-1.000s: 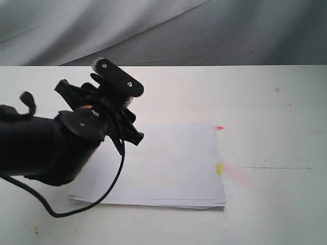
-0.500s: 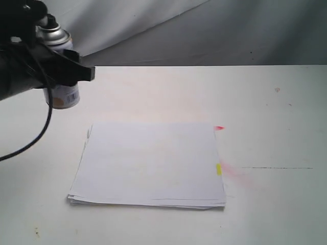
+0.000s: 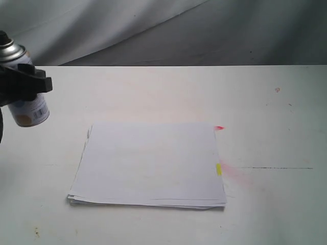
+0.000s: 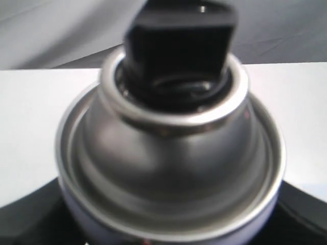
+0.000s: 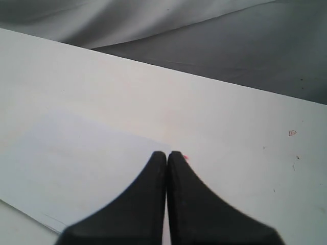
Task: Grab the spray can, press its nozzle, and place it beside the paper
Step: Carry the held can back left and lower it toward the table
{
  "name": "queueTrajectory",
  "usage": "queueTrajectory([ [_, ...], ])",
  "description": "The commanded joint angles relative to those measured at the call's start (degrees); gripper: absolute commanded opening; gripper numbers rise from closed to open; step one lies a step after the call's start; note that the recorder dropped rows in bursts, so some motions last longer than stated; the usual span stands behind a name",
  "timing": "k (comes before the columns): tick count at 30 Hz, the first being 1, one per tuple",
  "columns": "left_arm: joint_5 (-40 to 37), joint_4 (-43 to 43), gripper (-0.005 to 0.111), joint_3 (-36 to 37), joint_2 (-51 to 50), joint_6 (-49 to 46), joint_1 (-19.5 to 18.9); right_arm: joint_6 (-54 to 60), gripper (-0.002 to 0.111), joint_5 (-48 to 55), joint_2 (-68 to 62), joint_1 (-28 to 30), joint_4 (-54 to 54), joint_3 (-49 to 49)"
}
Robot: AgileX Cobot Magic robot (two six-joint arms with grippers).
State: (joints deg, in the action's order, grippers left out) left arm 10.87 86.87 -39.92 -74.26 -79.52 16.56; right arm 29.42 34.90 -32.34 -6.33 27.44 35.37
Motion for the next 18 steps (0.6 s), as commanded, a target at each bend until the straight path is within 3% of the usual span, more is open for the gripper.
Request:
queueTrajectory([
  [1, 4.1, -17.2, 0.000, 3.7, 0.8, 21.3, -1.3, -0.2, 0.000, -2.3, 0.4, 0.5, 0.5, -0.6],
  [5, 13.3, -37.0, 0.000, 7.8, 0.7, 46.2, -1.2, -0.2, 0.000, -3.3, 0.4, 0.5, 0.5, -0.6],
  [9, 16.6, -55.8, 0.000, 11.2, 0.4, 62.2, -1.2, -0.2, 0.000, -4.0, 0.4, 0.5, 0.5, -0.6],
  [18, 22.7, -67.7, 0.000, 14.3, -8.2, 69.9, -1.2, 0.1, 0.000, -4.3, 0.4, 0.5, 0.5, -0.6],
])
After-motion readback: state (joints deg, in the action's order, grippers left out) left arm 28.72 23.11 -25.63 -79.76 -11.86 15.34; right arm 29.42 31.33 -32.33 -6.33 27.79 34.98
